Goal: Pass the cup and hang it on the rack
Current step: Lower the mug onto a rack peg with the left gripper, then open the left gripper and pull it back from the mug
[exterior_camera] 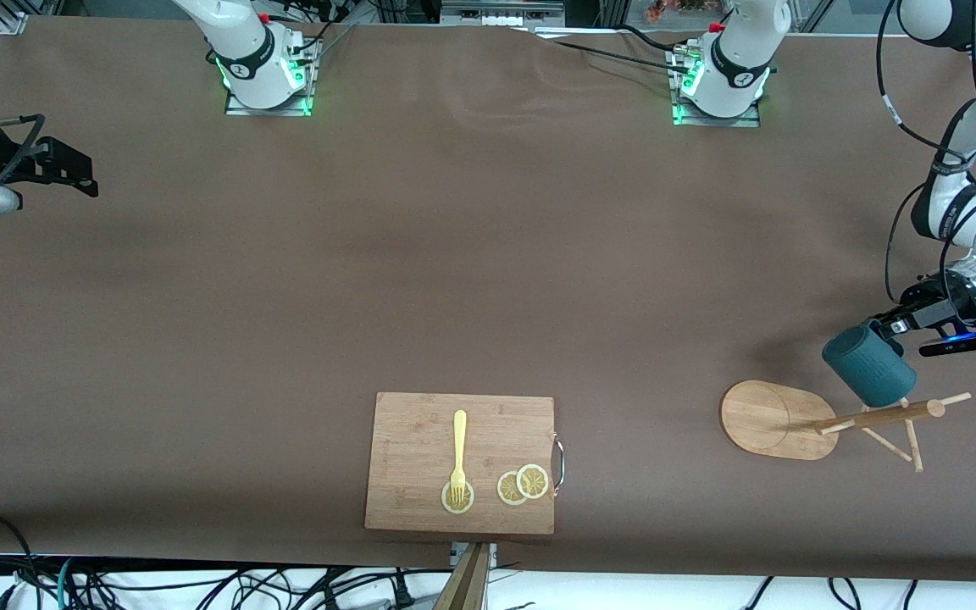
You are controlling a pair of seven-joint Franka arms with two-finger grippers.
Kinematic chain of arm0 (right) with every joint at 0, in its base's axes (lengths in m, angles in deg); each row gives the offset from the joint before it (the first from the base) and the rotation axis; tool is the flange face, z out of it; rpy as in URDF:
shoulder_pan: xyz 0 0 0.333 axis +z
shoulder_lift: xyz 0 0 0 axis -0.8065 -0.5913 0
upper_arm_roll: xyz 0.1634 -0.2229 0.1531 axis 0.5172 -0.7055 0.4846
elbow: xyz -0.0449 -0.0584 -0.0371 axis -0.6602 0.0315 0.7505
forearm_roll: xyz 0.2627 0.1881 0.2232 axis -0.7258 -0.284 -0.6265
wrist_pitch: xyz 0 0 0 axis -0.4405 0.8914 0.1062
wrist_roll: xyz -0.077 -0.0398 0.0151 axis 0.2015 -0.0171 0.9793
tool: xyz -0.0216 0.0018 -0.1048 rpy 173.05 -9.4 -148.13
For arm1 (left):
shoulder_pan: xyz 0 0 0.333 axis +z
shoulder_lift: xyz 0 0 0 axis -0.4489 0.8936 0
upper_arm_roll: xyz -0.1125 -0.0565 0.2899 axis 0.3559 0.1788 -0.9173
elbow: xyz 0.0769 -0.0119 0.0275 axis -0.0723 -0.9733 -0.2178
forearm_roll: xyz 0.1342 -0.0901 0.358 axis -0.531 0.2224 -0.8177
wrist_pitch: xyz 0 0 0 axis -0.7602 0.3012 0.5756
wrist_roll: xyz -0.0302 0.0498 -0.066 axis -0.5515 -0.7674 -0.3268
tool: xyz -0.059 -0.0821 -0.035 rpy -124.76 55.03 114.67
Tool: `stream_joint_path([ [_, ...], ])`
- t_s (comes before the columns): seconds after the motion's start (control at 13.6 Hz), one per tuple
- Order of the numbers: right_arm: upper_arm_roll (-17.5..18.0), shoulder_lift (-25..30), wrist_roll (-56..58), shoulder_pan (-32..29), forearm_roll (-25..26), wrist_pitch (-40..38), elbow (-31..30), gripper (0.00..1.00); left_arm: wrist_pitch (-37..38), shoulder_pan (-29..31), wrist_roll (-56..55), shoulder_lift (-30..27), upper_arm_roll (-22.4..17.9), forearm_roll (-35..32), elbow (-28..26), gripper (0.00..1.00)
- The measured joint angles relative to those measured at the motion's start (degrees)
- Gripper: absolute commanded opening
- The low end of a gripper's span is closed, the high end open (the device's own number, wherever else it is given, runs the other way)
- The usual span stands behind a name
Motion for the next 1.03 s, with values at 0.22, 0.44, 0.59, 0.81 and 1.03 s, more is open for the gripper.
stream_joint_path([
  [0.22,0.0,0.0,0.0,0.0,0.0,0.0,0.0,1.00,-0.4,0.3,0.0,0.2,0.0,0.0,0.2,0.82],
  [0.44,0.0,0.0,0.0,0.0,0.0,0.0,0.0,1.00,-0.4,0.4,0.0,0.3,0.0,0.0,1.1,1.00],
  [0.59,0.0,0.0,0.0,0.0,0.0,-0.1,0.0,1.00,-0.4,0.4,0.1,0.3,0.0,0.0,1.2,1.00],
  [0.81,0.0,0.0,0.0,0.0,0.0,-0.1,0.0,1.00,-0.3,0.7,0.2,0.3,-0.1,-3.1,1.5,1.00],
  [1.03,0.0,0.0,0.0,0.0,0.0,-0.1,0.0,1.00,0.4,1.4,0.5,-0.9,-2.1,-12.8,2.5,1.00],
])
